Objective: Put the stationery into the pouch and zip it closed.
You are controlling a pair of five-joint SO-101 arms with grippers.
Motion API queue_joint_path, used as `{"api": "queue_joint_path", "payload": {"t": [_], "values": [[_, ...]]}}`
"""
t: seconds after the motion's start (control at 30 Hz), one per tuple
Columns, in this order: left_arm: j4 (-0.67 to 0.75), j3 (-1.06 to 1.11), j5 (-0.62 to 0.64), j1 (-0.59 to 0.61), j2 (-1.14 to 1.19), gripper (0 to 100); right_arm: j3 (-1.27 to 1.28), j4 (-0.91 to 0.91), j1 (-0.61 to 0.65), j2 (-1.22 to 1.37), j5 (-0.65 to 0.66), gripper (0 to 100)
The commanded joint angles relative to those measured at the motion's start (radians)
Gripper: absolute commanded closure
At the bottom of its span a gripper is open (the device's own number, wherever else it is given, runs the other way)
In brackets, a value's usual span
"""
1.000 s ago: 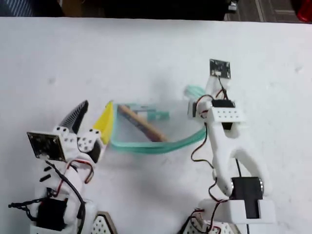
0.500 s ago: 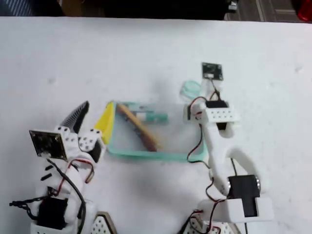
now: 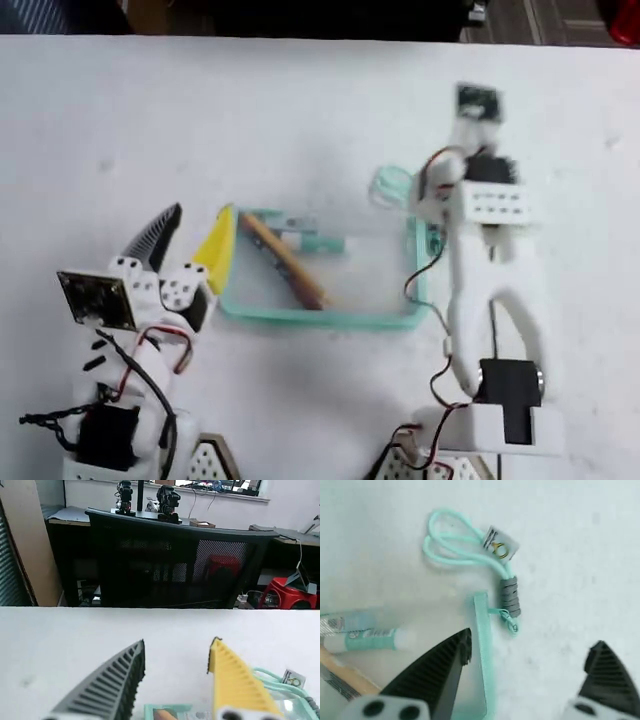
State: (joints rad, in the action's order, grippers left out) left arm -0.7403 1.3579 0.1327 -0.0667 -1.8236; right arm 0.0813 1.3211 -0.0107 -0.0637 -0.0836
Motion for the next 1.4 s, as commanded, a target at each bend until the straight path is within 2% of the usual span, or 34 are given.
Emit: {"api": "queue_joint_path", "payload": {"t": [0.0, 0.07, 0.13, 0.23, 0.3, 0.4, 0.57, 0.67, 0.8, 0.9, 1.0, 1.37], "values": [[0.000, -0.089, -0.123, 0.010, -0.001, 78, -0.189, 0.111, -0.045, -0.010, 0.023, 81.1], [-0.051, -0.149, -0.161, 0.012, -0.001, 80, -0.245, 0.145, -0.041, -0.010, 0.112, 90.0], [-0.112, -0.221, -0.215, 0.012, 0.001, 86, -0.285, 0.166, -0.018, -0.010, 0.227, 96.2], [-0.180, -0.324, -0.321, 0.012, 0.001, 98, -0.342, 0.206, 0.035, -0.018, 0.316, 97.6], [-0.219, -0.374, -0.384, 0.012, 0.002, 97, -0.400, 0.248, 0.070, -0.019, 0.302, 97.9], [-0.278, -0.445, -0.404, 0.033, 0.067, 98, -0.537, 0.334, 0.120, -0.019, 0.239, 98.1], [-0.391, -0.631, -0.397, 0.162, 0.351, 98, -0.744, 0.398, 0.170, -0.025, 0.140, 98.1], [-0.489, -0.772, -0.396, 0.219, 0.504, 98, -0.770, 0.398, 0.165, -0.079, 0.095, 98.1], [-0.626, -0.939, -0.400, 0.228, 0.585, 98, -0.769, 0.398, 0.173, -0.222, 0.092, 98.1], [-0.740, -1.053, -0.397, 0.228, 0.575, 98, -0.769, 0.400, 0.173, -0.371, 0.095, 98.1], [-0.792, -1.131, -0.400, 0.228, 0.545, 98, -0.763, 0.400, 0.173, -0.532, 0.097, 98.1], [-0.796, -1.145, -0.400, 0.228, 0.234, 98, -0.344, 0.374, 0.173, -1.164, 0.097, 98.1]]}}
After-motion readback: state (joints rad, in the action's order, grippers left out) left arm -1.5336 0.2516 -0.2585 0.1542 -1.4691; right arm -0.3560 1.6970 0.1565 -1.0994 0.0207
